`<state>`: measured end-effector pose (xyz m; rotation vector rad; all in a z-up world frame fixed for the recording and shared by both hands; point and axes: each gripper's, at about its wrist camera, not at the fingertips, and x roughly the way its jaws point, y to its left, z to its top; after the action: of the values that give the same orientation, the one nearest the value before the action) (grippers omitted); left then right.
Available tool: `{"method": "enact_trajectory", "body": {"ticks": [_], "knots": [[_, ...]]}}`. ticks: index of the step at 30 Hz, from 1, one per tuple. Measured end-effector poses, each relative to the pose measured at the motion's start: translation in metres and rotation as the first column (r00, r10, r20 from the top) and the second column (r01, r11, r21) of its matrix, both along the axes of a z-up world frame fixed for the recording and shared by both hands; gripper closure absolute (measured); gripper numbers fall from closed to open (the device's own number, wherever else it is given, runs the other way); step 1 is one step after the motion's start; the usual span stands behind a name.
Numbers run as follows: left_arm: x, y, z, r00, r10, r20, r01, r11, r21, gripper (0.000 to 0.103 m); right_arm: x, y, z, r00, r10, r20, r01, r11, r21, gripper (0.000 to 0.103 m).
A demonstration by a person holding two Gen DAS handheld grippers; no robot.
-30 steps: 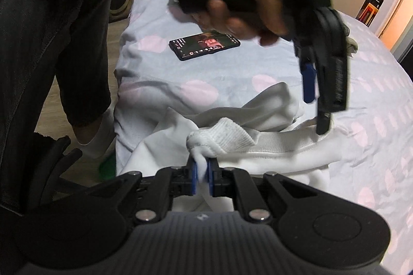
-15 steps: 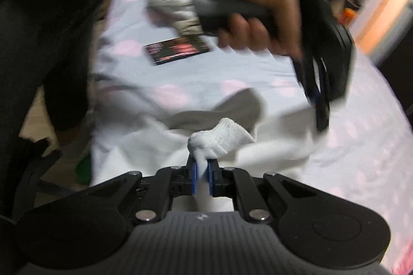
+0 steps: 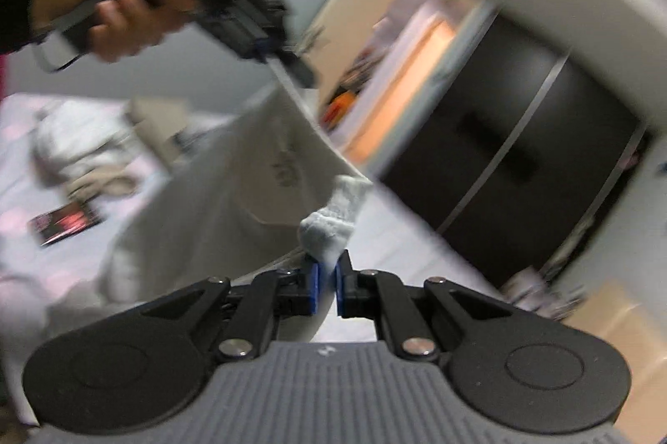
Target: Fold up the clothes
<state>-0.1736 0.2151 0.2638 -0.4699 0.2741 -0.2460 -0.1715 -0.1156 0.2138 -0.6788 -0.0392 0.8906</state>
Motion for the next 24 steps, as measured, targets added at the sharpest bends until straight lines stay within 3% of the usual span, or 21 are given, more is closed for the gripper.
{"method": "enact_trajectory", "body": {"ticks": [5,11,20,22,24], "knots": [[-0.054,-0.026,0.076,0.978,0.006,0.207,-0.018,0.998,0.057,0.099,-0.037,-0.038,0.068,0.972,-0.069,0.224,0.032,0.986,0.166,0.098],[-0.109,-0.063,0.128,0.942,-0.025,0.335,-0.025,0.989,0.145,0.099,-0.087,-0.066,0.114,0.889,-0.111,0.444,0.002,0.971,0.237,0.099],[-0.14,-0.096,0.162,0.918,-0.077,0.389,-0.007,0.978,0.21,0.099,-0.131,-0.105,0.156,0.796,-0.129,0.591,-0.044,0.962,0.269,0.099],[-0.136,-0.099,0.159,0.924,-0.089,0.372,0.011,0.978,0.207,0.099,-0.135,-0.111,0.164,0.775,-0.14,0.616,-0.039,0.962,0.268,0.099],[-0.115,-0.097,0.139,0.948,-0.085,0.305,0.023,0.979,0.201,0.099,-0.132,-0.114,0.169,0.767,-0.155,0.623,-0.024,0.963,0.27,0.101]]}}
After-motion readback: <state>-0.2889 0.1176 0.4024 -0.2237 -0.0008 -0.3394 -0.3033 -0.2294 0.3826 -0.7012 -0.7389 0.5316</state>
